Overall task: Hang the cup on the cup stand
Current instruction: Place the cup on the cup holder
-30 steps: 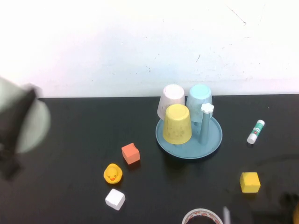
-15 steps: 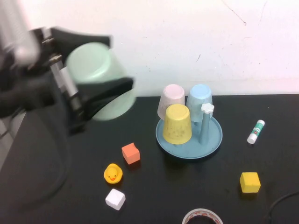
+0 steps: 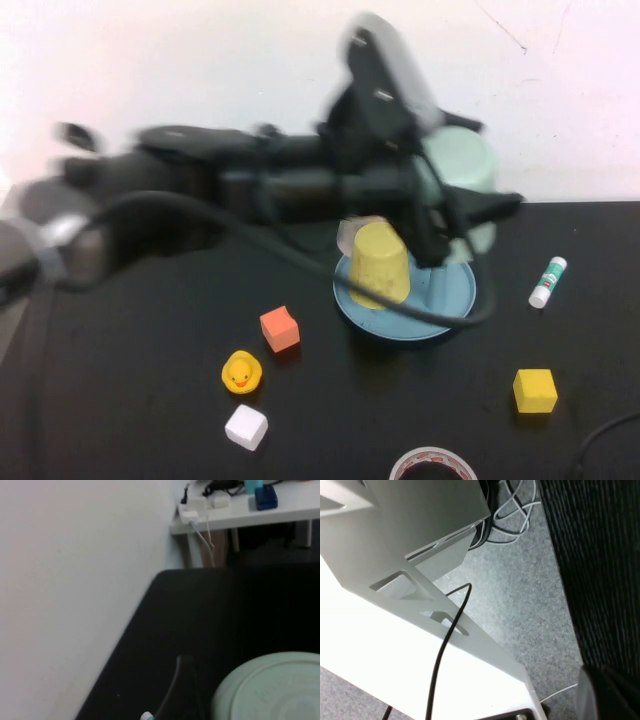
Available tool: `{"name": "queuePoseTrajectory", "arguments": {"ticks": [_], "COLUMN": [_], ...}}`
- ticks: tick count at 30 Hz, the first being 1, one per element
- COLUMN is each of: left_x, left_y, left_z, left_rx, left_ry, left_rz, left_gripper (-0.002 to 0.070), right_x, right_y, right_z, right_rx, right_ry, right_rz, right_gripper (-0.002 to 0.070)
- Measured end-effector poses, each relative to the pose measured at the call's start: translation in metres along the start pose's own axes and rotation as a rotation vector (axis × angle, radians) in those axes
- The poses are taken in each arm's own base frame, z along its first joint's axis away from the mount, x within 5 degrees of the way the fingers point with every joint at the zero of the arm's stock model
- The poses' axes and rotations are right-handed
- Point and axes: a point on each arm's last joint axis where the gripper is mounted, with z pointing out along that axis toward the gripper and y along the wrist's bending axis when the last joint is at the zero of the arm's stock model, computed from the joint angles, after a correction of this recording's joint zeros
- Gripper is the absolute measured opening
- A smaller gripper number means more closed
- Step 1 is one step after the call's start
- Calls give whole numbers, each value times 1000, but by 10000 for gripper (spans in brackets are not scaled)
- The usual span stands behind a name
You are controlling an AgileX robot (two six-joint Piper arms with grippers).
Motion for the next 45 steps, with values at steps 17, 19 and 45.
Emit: {"name": "queuePoseTrajectory", "arguments": {"ticks": [17,19,45], "left_x": [87,93,135], "left_y": [54,58,64], "left_z": [100,104,118], "left_rx": [-114,-140,-199], "left_ry": [106,115,183], "left_rz": [-151,-154,-277], "left_gripper": [551,551,594], "right_x": [0,0,0], "right_y": [0,0,0], "right_z": [0,0,0], "right_rx": [0,0,0], "right_ry": [0,0,0], "right_rz": [0,0,0], "right_gripper": [0,0,0]}}
